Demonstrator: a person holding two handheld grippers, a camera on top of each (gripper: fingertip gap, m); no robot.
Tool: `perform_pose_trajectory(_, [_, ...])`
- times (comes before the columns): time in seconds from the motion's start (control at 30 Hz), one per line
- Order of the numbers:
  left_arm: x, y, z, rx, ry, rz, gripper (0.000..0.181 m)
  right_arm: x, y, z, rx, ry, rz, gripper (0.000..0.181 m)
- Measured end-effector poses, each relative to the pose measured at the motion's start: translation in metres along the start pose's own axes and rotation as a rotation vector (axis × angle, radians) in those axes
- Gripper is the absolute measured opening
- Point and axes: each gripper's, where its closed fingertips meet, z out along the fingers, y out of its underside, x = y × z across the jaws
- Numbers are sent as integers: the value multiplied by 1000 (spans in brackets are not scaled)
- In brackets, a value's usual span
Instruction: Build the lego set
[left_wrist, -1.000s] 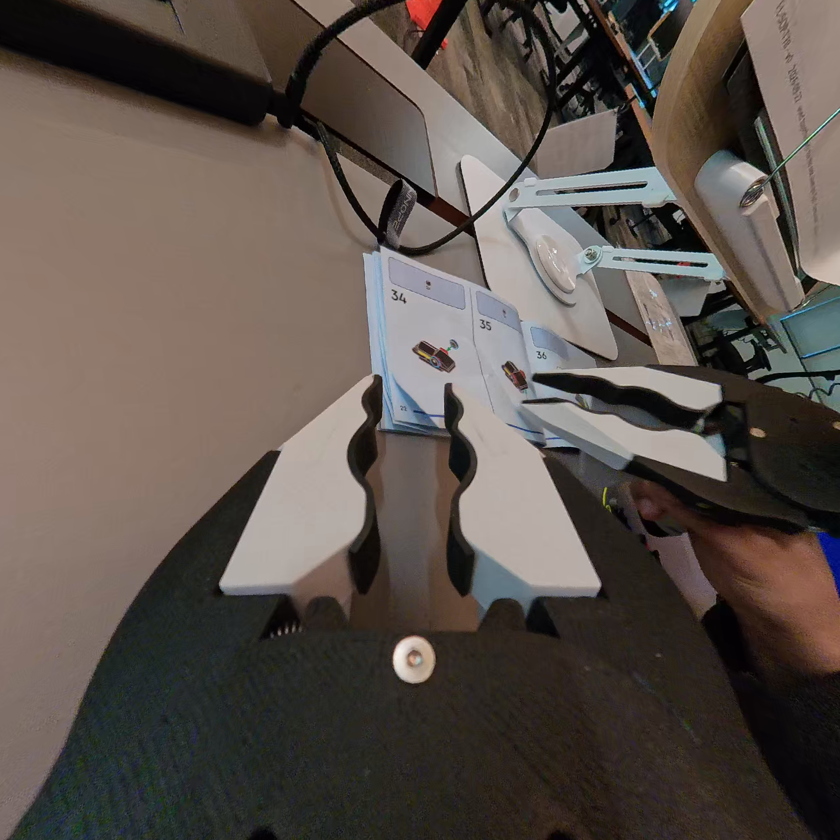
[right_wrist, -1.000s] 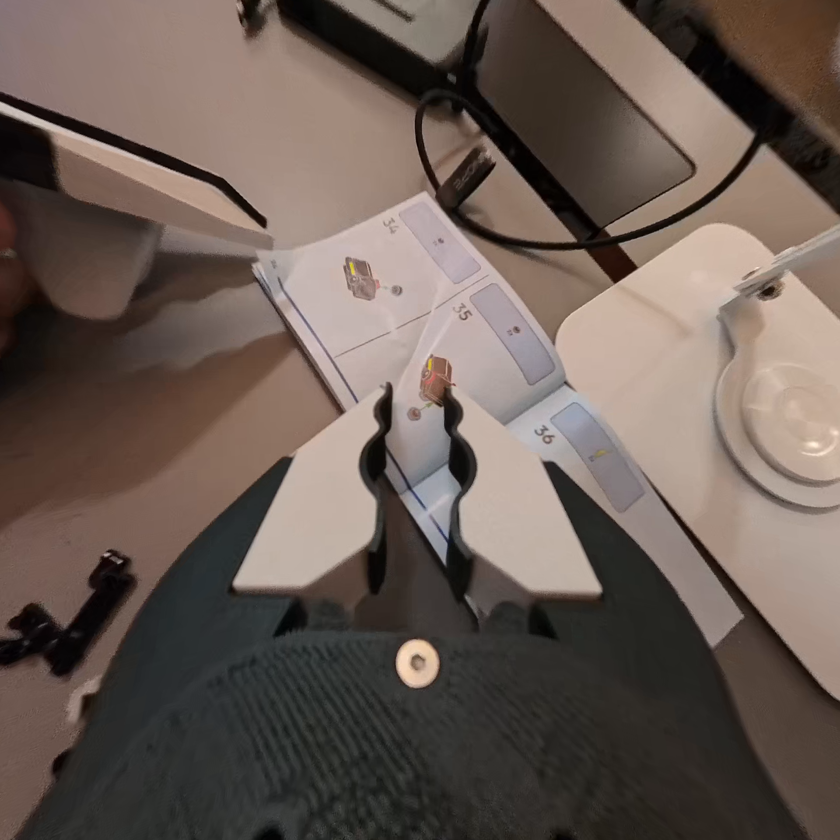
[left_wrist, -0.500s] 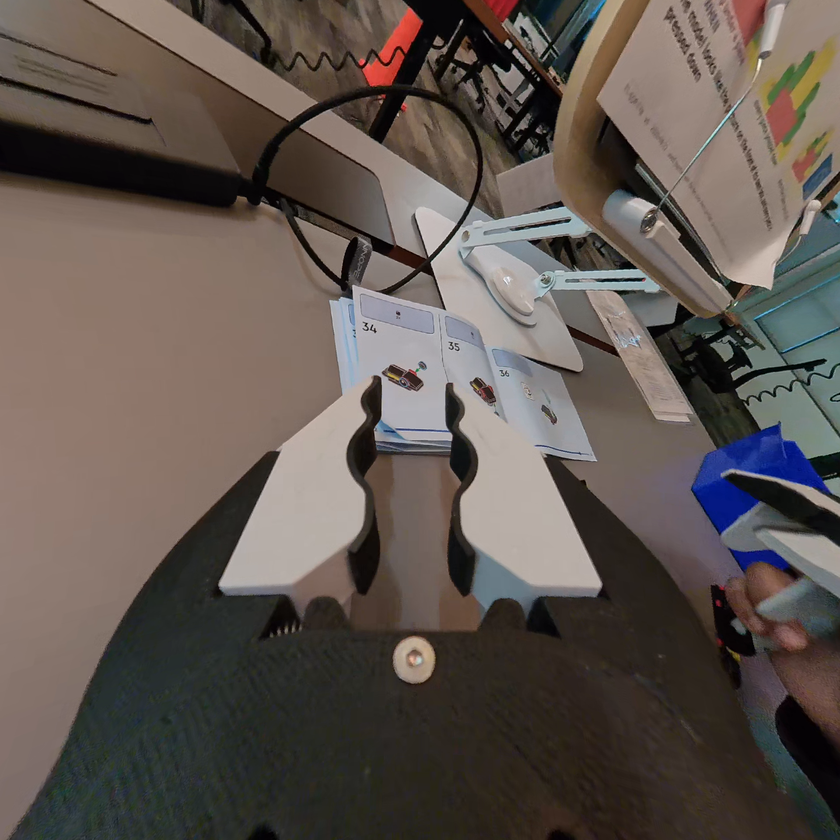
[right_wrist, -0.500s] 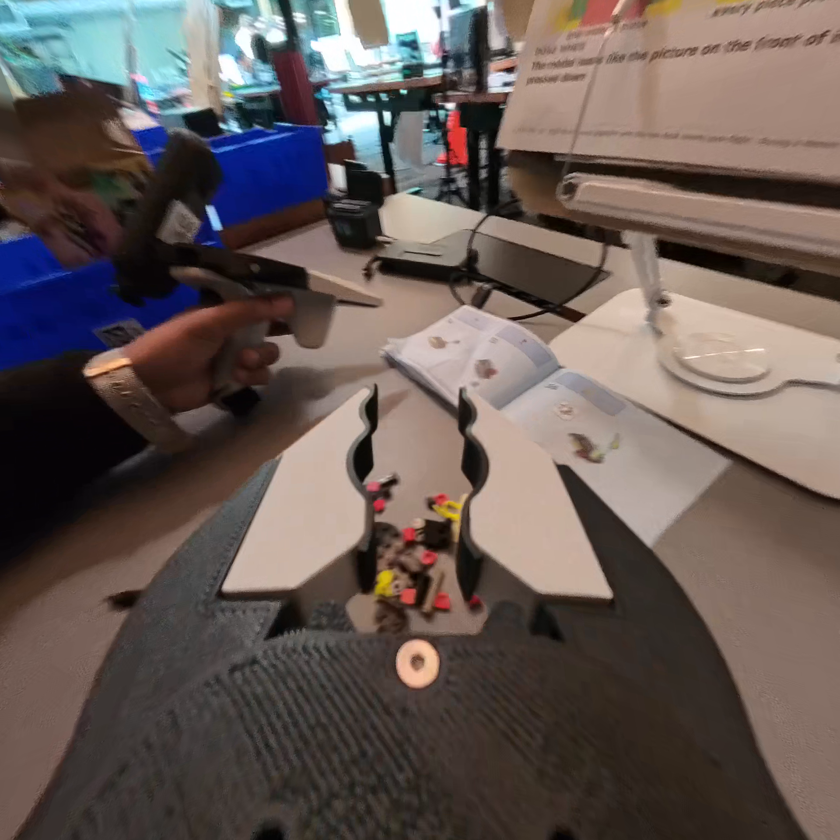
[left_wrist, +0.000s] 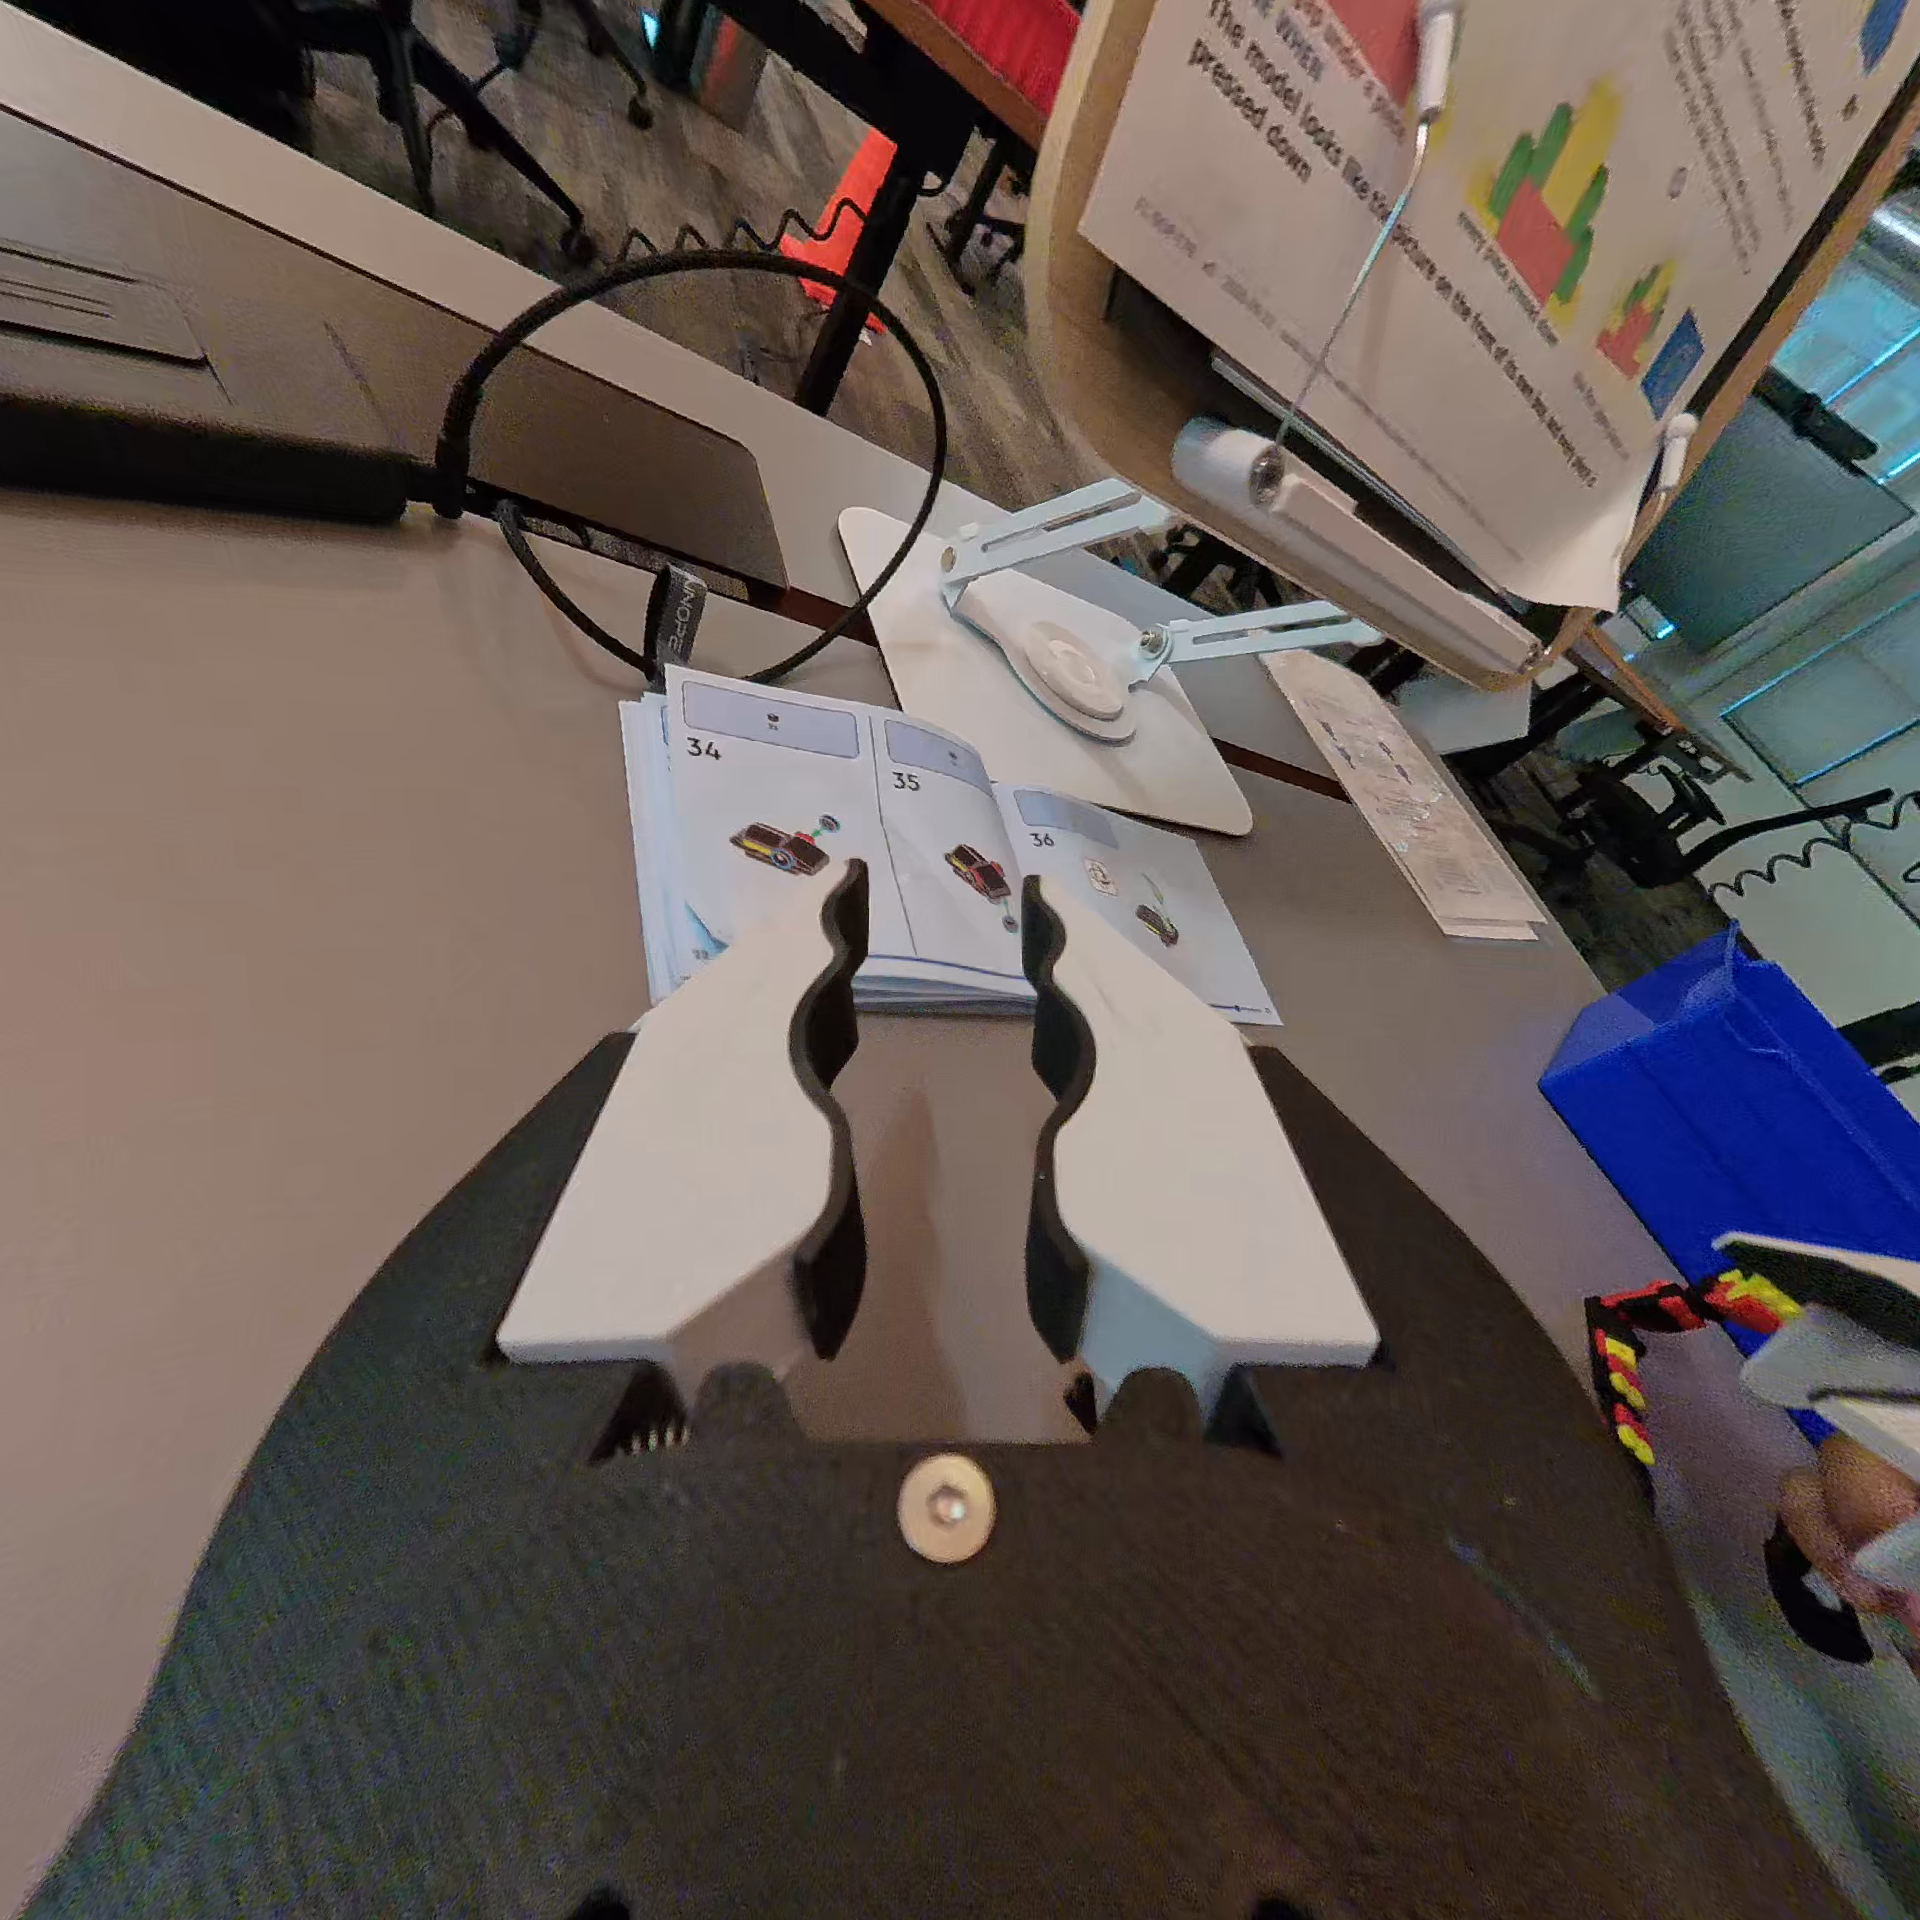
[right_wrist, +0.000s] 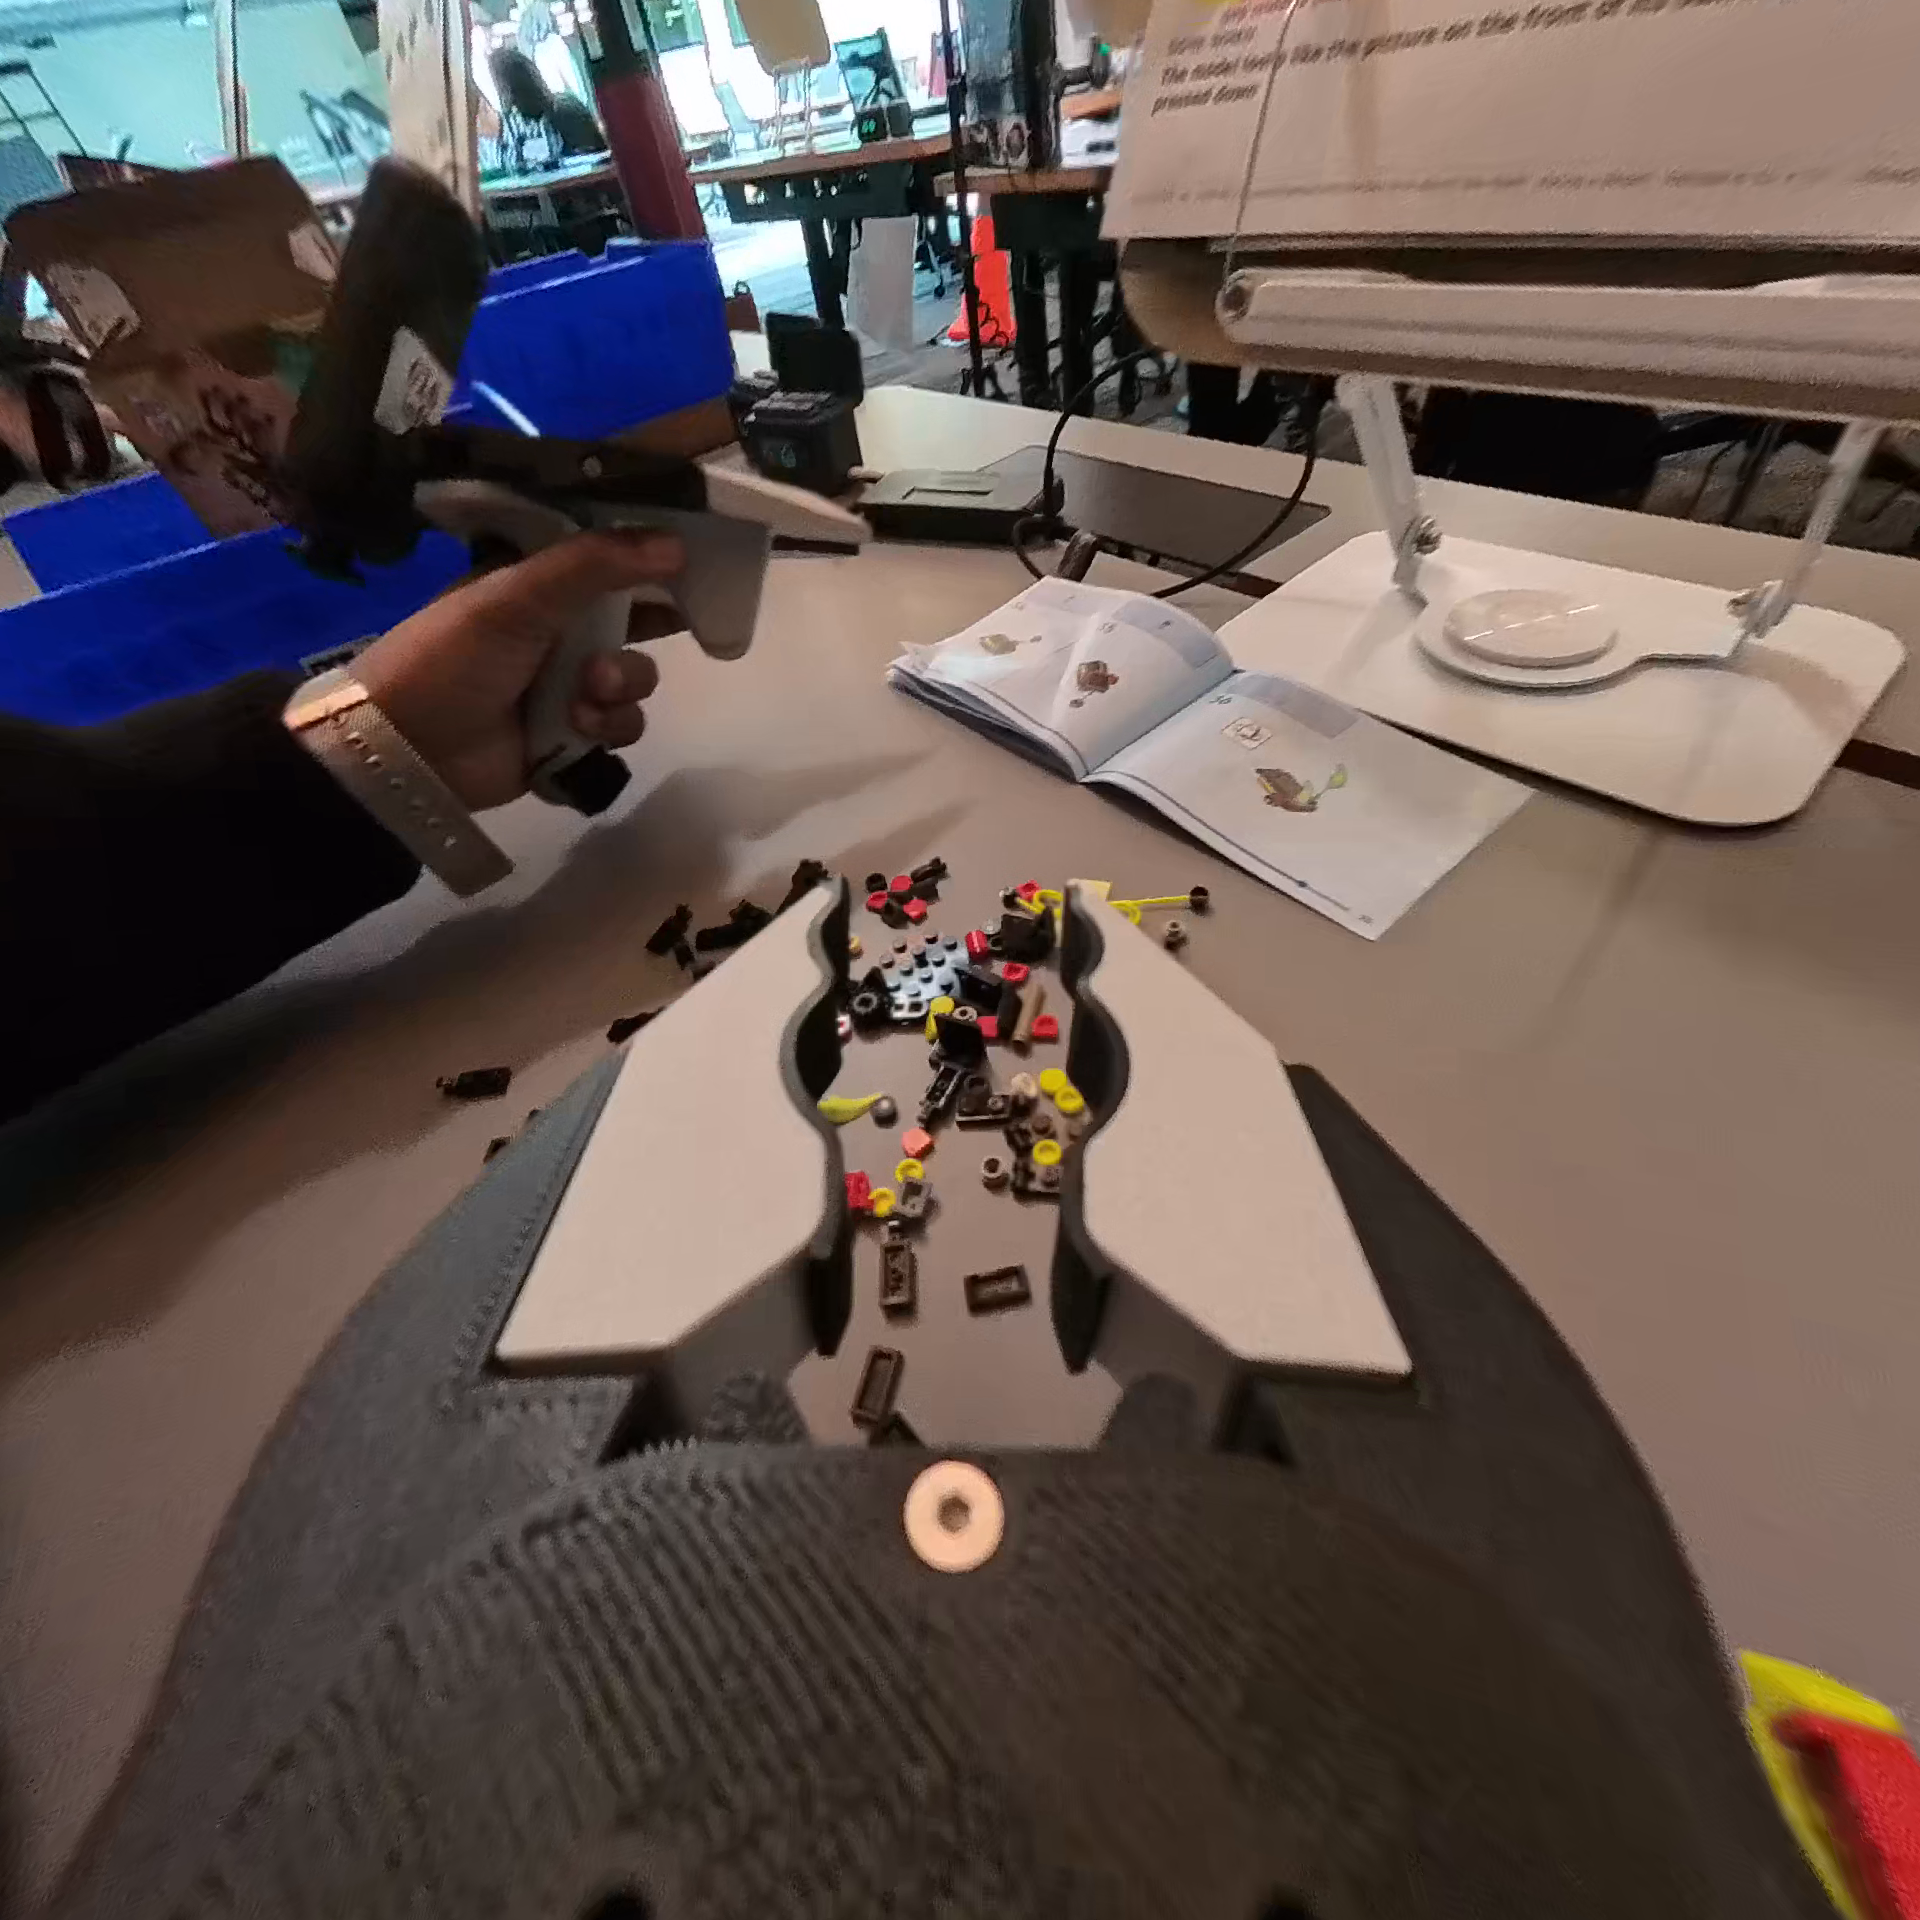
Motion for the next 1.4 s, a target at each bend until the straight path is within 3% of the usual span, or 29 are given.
perform_pose_trajectory(0.2, [20,5,-33,72,20,-41,24,7,-3,-4,8,-4,17,38])
perform_pose_trajectory(0.33, [40,16,-38,5,97,-61,24,11,-7,-10,-6,48,-31,43])
perform_pose_trajectory(0.53, [68,40,-30,-93,202,106,35,22,-13,-15,37,113,-91,40])
perform_pose_trajectory(0.63, [68,52,-25,-145,183,208,37,21,-8,-12,15,129,-123,38])
perform_pose_trajectory(0.97, [84,63,-22,-179,237,185,36,7,-4,-9,2,53,-150,0])
perform_pose_trajectory(1.4, [88,72,-19,-210,236,202,31,5,-1,-7,-15,20,-105,0])
